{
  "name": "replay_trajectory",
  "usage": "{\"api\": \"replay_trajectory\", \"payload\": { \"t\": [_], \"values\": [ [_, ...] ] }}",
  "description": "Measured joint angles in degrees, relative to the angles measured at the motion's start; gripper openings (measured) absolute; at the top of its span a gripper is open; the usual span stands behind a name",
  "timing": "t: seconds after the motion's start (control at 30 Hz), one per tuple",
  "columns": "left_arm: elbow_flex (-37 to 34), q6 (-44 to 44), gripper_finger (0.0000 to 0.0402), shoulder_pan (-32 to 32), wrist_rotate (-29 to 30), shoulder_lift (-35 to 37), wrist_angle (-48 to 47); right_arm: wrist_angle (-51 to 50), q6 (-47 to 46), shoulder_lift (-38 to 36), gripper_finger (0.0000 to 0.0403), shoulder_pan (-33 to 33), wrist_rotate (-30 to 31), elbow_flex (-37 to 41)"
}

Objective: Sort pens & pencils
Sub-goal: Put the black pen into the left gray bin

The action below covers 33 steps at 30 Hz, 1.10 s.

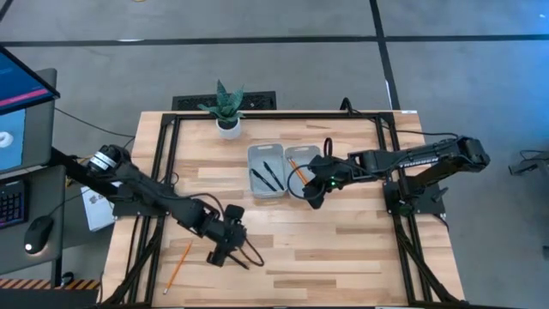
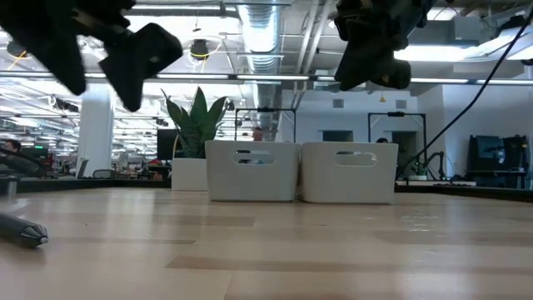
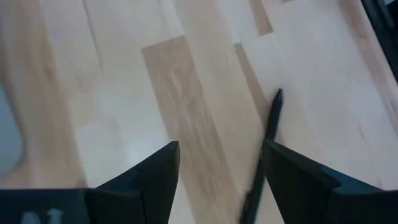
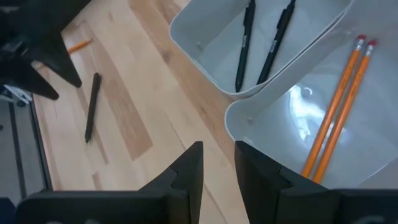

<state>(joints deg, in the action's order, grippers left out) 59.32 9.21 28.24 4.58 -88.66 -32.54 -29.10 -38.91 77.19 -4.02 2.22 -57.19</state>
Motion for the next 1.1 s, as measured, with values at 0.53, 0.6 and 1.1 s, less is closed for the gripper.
{"api": "replay_trajectory", "payload": {
  "t": [0.53,0.6,1.1],
  "values": [
    [-5.7,4.0,0.0220,5.8,0.8,0.0,2.9,1.5,-6.7,0.0,0.0113,-0.1,0.1,0.0],
    [-7.1,4.7,0.0220,6.2,0.6,0.0,4.2,2.2,-6.7,0.0,0.0113,-0.1,0.8,0.0],
    [-15.8,6.7,0.0220,6.7,-2.4,0.0,13.1,5.3,-6.7,0.0,0.0113,-0.1,1.1,0.0]
  ]
}}
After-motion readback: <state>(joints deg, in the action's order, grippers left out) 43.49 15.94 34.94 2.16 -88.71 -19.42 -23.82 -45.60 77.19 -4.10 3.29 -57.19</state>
